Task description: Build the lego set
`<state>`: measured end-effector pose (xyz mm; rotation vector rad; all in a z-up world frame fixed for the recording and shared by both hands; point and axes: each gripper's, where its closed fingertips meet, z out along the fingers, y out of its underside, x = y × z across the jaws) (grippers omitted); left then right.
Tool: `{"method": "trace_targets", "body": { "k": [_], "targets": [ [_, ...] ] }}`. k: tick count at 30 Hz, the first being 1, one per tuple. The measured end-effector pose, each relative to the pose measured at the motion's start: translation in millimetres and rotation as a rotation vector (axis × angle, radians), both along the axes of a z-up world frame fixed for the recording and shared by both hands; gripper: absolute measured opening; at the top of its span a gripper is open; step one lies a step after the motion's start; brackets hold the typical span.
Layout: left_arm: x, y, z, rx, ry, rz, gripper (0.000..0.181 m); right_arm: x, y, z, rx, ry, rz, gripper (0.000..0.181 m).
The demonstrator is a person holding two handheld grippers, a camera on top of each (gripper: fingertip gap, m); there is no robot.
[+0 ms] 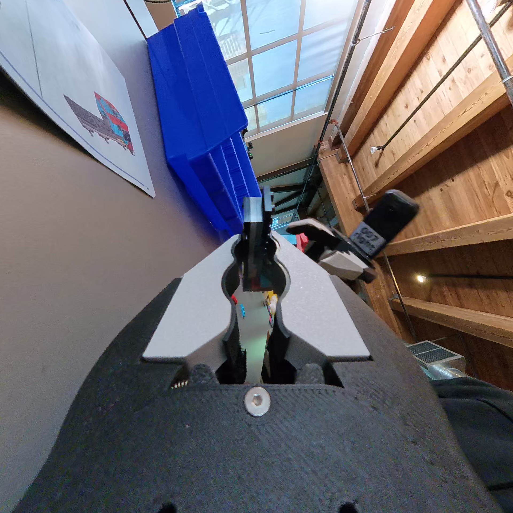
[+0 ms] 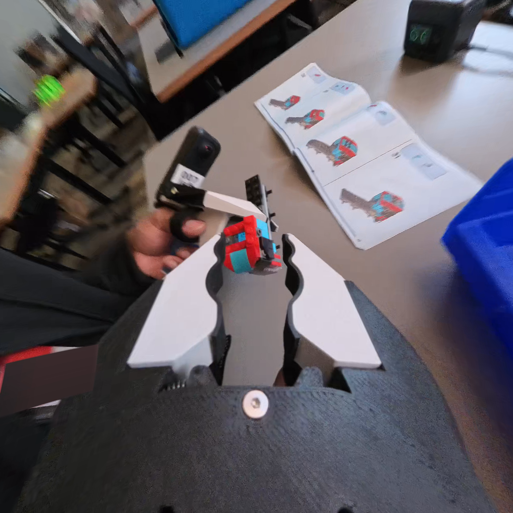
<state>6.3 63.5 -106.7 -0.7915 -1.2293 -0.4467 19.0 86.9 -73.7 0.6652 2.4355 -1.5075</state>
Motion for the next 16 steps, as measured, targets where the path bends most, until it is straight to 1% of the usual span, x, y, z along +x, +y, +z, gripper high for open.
{"method": "trace_targets", "body": {
  "k": [3, 5, 9, 16],
  "targets": [
    [2.6, 1.8, 4.0, 0.018, 0.021, -0.023, 0.015, 5.4, -0.5, 7.5, -0.176, -0.274, 0.016, 0.058],
    [4.2, 3.2, 5.7, 0.024, 0.031, -0.037, 0.015, 5.6, 0.1, 6.2, -0.230, -0.379, 0.023, 0.065],
    [6.2, 5.3, 7.9, 0.029, 0.044, -0.056, 0.015, 3.8, 1.1, -2.8, -0.247, -0.489, 0.033, 0.071],
    [9.6, 8.1, 12.1, 0.035, 0.074, -0.082, 0.015, 8.5, -4.2, -11.9, -0.239, -0.577, 0.079, 0.073]
  ]
}}
